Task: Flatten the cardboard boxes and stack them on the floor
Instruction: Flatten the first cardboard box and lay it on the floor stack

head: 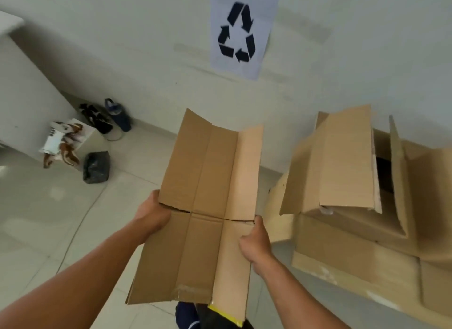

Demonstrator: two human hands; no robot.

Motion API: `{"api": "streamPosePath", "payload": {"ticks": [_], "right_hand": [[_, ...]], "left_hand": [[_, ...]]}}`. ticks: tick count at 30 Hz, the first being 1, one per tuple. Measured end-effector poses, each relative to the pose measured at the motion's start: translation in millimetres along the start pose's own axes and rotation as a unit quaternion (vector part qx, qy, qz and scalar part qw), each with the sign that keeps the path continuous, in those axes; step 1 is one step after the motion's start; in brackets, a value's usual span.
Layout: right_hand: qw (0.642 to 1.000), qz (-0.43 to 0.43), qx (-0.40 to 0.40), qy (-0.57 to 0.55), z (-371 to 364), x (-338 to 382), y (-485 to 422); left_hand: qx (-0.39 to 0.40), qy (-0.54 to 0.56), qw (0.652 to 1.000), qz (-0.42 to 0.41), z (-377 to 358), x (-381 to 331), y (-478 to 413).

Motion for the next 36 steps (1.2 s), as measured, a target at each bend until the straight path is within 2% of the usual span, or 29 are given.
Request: {"api": "streamPosePath", "payload": {"ticks": [3, 8, 12, 17, 27, 36], "right_hand": [[0.999, -0.037, -0.005, -0.006, -33, -11, -45], [0.993, -0.114, -0.009, -0.021, -94, -51, -140], [0.983, -0.177, -0.027, -0.036, -136, -105, -225], [0.975, -0.204, -0.05, -0.069, -182, -175, -340], [0.975, -0.139, -0.078, -0.152, -233, -255, -532], [0.982, -0.049, -0.078, -0.166, -249, -282, -614]], "left_hand": [[0.04, -0.025, 0.999, 0.027, -10, 25, -49], [0.037, -0.065, 0.996, 0.048, -42, 68, -150], [0.065, -0.08, 0.993, 0.061, -95, 109, -235], [0.108, -0.08, 0.99, 0.044, -169, 155, -348], [0.105, -0.074, 0.989, -0.073, -265, 206, -536], [0.038, -0.075, 0.986, -0.147, -290, 239, -616]]}}
Point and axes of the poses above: each hand's wrist, its own y-axis away from the middle knuckle, its own z-axis out of the back of the hand, x = y × z, the point moved 3 cm from there along -y, towards the middle knuckle, and after that the axes turned 2 degrees about x, right-handed, at the moved point
